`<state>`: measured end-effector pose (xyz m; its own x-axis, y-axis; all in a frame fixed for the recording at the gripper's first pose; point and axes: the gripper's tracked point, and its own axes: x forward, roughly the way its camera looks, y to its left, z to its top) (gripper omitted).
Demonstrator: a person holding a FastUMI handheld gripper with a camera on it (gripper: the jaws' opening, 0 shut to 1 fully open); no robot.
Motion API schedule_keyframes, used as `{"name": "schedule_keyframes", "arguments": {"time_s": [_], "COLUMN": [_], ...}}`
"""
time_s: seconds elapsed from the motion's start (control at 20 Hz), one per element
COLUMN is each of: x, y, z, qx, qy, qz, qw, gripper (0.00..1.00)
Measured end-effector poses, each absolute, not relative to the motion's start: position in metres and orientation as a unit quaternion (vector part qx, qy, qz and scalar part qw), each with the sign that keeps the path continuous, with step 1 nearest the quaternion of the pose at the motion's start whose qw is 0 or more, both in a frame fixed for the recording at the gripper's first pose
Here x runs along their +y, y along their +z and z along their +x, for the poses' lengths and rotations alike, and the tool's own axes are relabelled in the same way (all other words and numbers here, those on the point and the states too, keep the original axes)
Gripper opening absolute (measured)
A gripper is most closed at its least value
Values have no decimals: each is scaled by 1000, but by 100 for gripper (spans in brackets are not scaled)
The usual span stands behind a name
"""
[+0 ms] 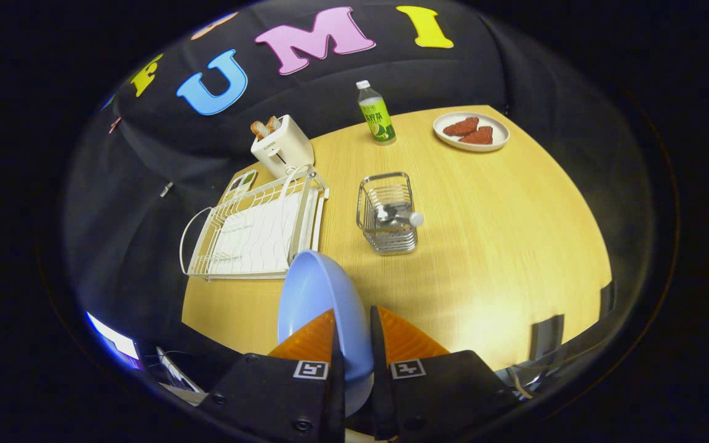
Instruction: Take the plate from the dish rack, then take the spoon from the basket and place it into the plate.
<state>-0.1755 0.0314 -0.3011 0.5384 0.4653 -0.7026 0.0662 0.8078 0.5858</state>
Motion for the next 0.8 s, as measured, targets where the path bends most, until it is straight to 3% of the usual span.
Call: {"name": "schedule_keyframes", "arguments": {"time_s": [0.25,0.6,0.8], "x": [43,47,39], "y": [-338,-367,-387], "z": [-179,-174,-168], "qx": [476,490,501], "qy": [120,115,79], "qz": [350,319,294], "qw": [798,803,810], "gripper": [22,22,27]}}
